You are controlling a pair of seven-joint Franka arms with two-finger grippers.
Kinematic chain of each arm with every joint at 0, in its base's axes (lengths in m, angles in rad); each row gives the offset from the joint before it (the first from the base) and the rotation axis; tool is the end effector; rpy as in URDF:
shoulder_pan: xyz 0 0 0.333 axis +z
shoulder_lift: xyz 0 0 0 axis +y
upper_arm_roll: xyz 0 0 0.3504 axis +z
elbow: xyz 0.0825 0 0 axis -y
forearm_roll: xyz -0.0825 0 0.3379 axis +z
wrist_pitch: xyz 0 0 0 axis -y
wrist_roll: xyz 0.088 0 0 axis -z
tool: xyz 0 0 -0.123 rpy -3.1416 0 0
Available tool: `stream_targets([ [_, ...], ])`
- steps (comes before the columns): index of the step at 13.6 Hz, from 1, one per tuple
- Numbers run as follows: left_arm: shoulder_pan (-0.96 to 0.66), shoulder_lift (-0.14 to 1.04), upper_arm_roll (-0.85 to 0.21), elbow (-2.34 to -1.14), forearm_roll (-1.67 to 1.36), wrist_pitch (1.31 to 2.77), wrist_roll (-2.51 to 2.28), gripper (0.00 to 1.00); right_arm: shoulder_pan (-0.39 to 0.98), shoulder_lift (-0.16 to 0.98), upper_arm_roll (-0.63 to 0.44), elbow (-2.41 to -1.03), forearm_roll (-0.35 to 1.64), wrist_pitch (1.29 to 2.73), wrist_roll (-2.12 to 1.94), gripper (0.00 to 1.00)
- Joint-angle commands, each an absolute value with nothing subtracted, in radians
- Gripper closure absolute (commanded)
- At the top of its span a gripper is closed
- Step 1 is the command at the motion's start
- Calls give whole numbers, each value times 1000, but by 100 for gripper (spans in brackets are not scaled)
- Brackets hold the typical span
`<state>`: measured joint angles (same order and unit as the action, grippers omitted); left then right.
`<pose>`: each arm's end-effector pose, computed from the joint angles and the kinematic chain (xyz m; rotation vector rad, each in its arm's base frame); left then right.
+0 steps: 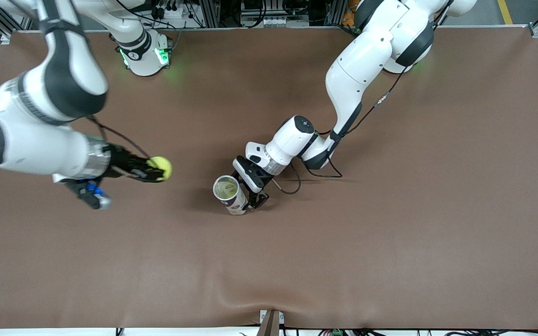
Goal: Insert tennis ball vertically with right arm
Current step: 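Carry the Wilson ball with the right gripper over the can rim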
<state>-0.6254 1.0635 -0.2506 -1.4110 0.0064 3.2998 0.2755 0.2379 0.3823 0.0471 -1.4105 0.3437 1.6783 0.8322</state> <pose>0.5465 -0.5460 0.2115 2.2798 -1.1490 1.0412 0.5953 0.2086 0.5085 -2.7389 0.8572 0.4137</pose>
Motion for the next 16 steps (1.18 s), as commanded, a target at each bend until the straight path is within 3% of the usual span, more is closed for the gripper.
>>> stream_targets([
  [1,-627,1074,-245,-1391,25,3313,275,15,305,463,40,-1315,360,1696,951,100],
  [13,-623,1077,-245,-1391,21,3313,275,15,443,584,40,-1308,360,2014,1170,100],
  [14,-623,1077,-245,-1391,21,3313,275,15,455,597,40,-1308,359,2032,1169,61],
  [15,-623,1077,-245,-1391,21,3313,275,15,468,603,38,-1308,345,2034,1161,1],
  [16,-623,1077,-245,-1393,21,3313,275,15,478,603,40,-1308,324,2030,1157,0],
])
